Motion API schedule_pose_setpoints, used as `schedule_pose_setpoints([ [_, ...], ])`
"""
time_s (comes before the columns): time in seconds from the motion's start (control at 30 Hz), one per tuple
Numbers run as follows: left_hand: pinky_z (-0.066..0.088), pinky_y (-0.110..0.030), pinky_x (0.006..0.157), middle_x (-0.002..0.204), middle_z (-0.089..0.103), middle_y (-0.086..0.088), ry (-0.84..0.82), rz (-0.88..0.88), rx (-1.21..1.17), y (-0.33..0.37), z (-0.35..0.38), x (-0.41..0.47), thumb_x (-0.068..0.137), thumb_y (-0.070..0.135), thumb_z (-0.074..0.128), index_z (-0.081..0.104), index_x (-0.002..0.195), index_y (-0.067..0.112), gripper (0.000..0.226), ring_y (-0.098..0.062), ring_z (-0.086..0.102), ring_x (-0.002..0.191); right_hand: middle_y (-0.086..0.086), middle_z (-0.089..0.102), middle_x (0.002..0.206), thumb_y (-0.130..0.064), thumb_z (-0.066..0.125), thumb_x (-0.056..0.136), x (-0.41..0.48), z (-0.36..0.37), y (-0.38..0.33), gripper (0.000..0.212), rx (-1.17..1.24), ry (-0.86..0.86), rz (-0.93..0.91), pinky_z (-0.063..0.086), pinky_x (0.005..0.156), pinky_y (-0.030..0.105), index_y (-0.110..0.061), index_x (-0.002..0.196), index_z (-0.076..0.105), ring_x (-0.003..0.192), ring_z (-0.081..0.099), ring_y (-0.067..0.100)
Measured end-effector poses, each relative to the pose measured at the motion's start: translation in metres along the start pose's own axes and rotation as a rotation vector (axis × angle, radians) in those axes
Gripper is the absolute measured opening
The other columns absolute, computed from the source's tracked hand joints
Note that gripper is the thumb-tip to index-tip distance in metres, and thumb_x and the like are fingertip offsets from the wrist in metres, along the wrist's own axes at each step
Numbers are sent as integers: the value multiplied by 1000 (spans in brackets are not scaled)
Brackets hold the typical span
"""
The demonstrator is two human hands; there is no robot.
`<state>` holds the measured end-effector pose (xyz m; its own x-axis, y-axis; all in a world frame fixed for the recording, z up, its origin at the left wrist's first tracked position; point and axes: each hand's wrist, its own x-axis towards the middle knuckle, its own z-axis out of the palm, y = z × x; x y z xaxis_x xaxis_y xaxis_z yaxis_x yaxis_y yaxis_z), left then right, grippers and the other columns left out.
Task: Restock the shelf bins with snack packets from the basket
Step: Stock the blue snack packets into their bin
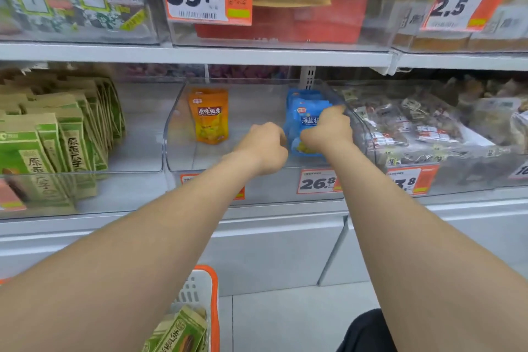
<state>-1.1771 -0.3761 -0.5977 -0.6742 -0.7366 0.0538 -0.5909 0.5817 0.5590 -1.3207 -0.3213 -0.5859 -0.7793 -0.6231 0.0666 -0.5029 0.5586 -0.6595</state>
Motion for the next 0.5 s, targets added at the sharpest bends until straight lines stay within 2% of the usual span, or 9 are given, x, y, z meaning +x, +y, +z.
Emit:
schedule_pose_setpoints([
  [0.1, 58, -52, 85, 102, 76, -19, -2, -5, 25, -2, 5, 3, 74, 15, 45, 77, 99, 3, 42, -34, 63, 89, 19, 51, 141, -15, 75, 88, 12, 7, -2, 68, -70, 9, -11, 49, 95, 40, 3, 137, 32, 131, 55, 39],
  [0.27, 60, -53, 74, 94, 76, -21, -104, -16, -18, -5, 6, 6, 63, 21, 36, 74, 98, -3, 57, -39, 73, 89, 15, 50, 142, -21, 75, 91, 23, 23, -10, 74, -184, 11, -12, 49, 93, 42, 3, 142, 28, 133, 53, 36],
  [0.33, 61, -53, 68, 95, 75, -22, -137, -20, -32, -6, 6, 6, 66, 19, 37, 74, 99, -4, 55, -40, 73, 86, 15, 49, 144, -23, 73, 92, 24, 28, -12, 81, -220, 28, -10, 49, 94, 43, 7, 148, 22, 135, 52, 35],
  [0.43, 62, -52, 70, 97, 75, -19, -135, -23, -46, -7, 7, 9, 66, 19, 37, 75, 100, -2, 56, -39, 74, 83, 16, 46, 150, -20, 69, 95, 25, 36, -15, 94, -318, 33, -11, 50, 98, 45, 13, 155, 5, 139, 49, 35],
  [0.5, 63, -50, 73, 95, 76, -18, -134, -25, -51, -6, 8, 8, 61, 22, 35, 76, 99, -1, 60, -37, 74, 80, 17, 45, 152, -17, 67, 95, 24, 40, -18, 99, -360, 41, -6, 51, 94, 44, 15, 155, -5, 136, 52, 33],
])
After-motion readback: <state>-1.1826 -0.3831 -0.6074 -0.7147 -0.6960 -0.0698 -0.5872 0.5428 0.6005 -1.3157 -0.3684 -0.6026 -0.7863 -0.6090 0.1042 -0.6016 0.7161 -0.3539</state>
